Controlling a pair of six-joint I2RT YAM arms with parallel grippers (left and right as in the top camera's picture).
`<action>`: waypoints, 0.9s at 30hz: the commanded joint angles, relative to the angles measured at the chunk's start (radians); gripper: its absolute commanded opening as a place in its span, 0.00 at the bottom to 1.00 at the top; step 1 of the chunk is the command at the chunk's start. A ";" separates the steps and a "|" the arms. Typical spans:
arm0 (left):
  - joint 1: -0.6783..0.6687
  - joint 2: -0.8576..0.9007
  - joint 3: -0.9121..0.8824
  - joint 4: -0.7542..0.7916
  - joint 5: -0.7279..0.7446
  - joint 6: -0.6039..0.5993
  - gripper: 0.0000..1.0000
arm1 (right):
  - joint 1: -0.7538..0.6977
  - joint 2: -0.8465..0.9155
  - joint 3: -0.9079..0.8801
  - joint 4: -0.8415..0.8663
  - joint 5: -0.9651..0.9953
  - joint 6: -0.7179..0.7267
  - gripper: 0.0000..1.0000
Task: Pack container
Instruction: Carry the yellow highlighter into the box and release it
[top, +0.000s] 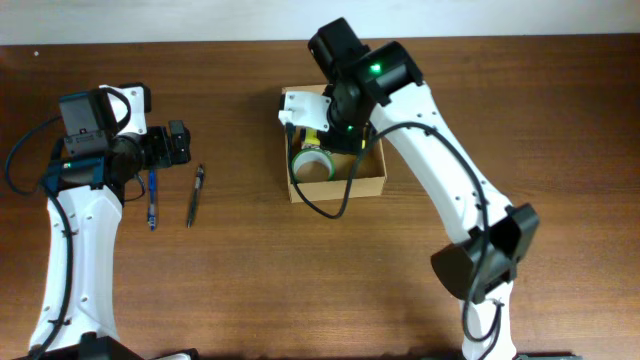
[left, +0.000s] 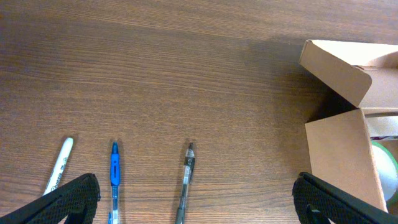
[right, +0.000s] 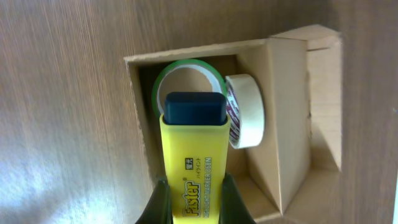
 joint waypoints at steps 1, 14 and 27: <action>0.002 0.006 0.014 -0.001 0.014 0.019 0.99 | 0.005 0.048 -0.008 0.002 0.004 -0.095 0.04; 0.002 0.006 0.014 -0.001 0.014 0.019 0.99 | 0.005 0.242 -0.009 -0.054 -0.036 -0.113 0.04; 0.002 0.006 0.014 -0.001 0.014 0.019 0.99 | 0.005 0.246 -0.009 -0.091 -0.071 -0.067 0.28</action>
